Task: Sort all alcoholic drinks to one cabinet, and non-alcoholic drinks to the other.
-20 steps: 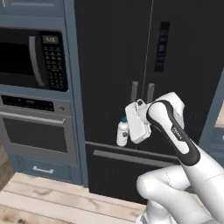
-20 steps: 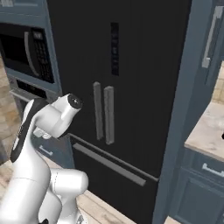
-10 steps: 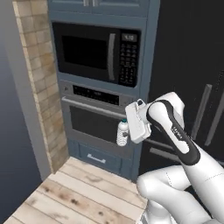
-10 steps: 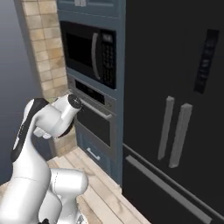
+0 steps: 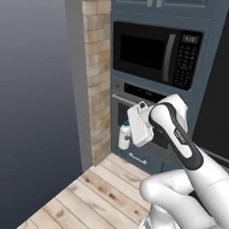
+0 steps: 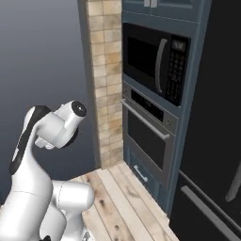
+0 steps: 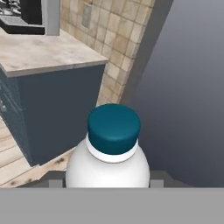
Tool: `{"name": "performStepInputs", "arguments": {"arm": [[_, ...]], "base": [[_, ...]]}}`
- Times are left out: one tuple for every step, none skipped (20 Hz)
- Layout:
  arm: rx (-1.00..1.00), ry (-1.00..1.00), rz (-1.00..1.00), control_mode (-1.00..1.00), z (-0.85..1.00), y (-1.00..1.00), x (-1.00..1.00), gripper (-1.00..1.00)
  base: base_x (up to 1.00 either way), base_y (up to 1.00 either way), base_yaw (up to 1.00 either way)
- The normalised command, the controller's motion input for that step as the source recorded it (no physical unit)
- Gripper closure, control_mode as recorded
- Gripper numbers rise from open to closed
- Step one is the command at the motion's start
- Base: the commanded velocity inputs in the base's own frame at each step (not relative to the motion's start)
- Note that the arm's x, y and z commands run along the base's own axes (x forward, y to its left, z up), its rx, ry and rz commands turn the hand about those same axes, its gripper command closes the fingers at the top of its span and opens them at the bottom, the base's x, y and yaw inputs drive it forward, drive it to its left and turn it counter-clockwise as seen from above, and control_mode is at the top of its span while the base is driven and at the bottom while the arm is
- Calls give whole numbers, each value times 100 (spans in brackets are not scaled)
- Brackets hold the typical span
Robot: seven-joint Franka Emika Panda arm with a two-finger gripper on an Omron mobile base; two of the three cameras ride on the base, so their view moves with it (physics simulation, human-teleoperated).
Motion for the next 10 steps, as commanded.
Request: {"name": "performStepInputs", "arguments": {"arm": [[0,0,0,100,0,0,0,100],[0,0,0,100,0,0,0,100],[0,0,0,100,0,0,0,100],[0,0,0,100,0,0,0,100],[0,0,0,100,0,0,0,100],[0,0,0,100,0,0,0,100],[0,0,0,100,0,0,0,100],[0,0,0,100,0,0,0,100],[0,0,0,100,0,0,0,100],[0,0,0,100,0,0,0,100]], "base": [[-19,-8,33],[-20,-14,33],[-27,-12,31],[-33,-18,29],[-36,-21,28],[-35,-18,28],[-35,-15,28],[-34,-14,28],[-38,-19,27],[-43,-21,26]]}}
